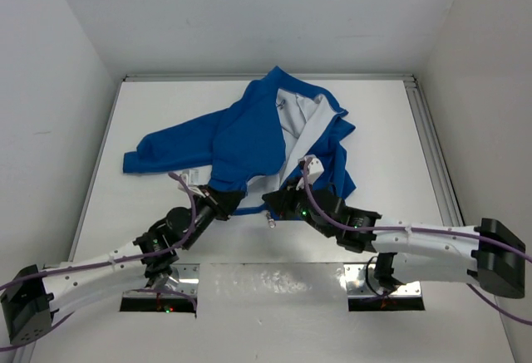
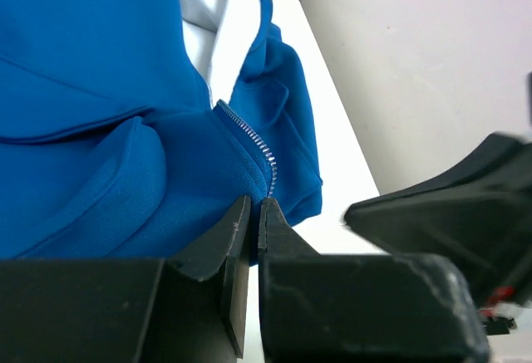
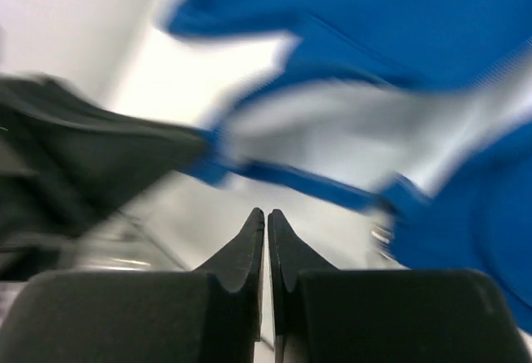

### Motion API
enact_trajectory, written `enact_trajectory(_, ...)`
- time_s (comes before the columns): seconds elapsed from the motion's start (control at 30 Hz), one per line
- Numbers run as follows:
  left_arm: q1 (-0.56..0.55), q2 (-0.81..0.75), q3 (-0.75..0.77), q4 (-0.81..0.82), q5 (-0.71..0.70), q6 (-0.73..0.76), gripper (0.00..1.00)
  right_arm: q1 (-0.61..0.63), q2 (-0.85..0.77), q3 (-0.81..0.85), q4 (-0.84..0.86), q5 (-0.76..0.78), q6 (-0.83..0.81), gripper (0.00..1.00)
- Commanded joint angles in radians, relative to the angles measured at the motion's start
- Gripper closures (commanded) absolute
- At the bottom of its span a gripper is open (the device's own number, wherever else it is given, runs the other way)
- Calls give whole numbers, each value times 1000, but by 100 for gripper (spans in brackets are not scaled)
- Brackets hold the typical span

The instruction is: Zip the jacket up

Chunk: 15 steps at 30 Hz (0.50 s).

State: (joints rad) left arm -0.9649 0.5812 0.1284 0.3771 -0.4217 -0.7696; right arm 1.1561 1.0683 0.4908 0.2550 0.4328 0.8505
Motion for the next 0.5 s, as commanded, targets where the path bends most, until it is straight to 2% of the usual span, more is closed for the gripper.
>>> enact_trajectory(0.0,12,9,-3,88,37,-26,100,1,4,-8,246,-97,42,84)
enact_trajectory(0.1,12,3,-4,92,60,-31,100,-13,56,6,329,-146,54,68)
enact_trajectory(0.17,12,-10,-12,102,70,-43,100,-25,84,8,389,-205,70,67)
enact_trajectory(0.47,12,-115,-1,49,124,-66,100,-62,124,-11,464,-240,145,63)
